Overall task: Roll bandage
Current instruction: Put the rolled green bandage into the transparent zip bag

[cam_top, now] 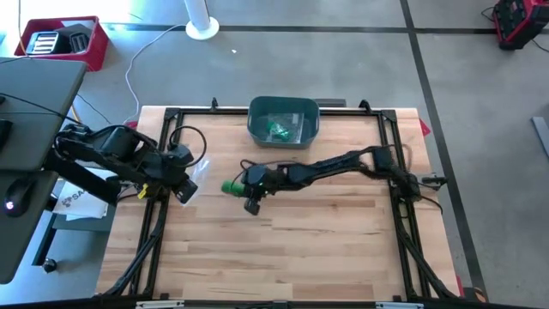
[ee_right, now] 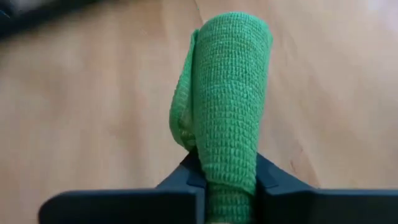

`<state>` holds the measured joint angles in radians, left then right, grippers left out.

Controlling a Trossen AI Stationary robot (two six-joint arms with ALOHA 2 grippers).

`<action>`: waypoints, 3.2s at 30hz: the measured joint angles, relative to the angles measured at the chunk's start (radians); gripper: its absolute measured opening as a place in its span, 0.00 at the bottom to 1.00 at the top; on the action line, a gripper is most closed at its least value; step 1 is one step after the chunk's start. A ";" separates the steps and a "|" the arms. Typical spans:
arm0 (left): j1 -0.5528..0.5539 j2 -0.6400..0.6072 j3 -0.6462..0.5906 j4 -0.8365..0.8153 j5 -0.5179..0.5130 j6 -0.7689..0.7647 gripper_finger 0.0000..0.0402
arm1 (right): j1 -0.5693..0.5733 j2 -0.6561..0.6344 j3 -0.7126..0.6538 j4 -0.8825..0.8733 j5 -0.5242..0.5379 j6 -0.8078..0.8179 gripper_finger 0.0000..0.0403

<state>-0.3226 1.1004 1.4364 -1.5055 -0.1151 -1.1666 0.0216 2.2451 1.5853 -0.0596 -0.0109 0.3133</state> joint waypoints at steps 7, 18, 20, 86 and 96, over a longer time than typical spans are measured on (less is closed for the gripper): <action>-0.011 0.008 0.000 0.014 -0.079 0.029 0.00 | 0.021 -0.365 0.004 -0.170 -0.002 0.074 0.07; 0.069 0.110 0.000 0.263 -0.158 0.228 0.00 | 0.064 -0.531 0.047 -0.119 -0.151 0.133 0.07; 0.073 0.122 0.000 0.297 -0.152 0.250 0.00 | 0.077 -0.521 0.057 -0.113 -0.147 0.157 0.07; 0.088 0.145 -0.131 0.811 0.084 0.330 0.00 | 0.098 -0.488 0.056 -0.309 -0.129 0.741 0.44; 0.176 0.121 -0.296 1.132 0.260 0.325 0.00 | 0.137 -0.579 0.056 -0.393 -0.091 0.735 0.44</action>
<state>-0.1464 1.2217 1.1406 -0.3739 0.1448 -0.8412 0.1582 1.6659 1.6409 -0.4526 -0.1017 1.0485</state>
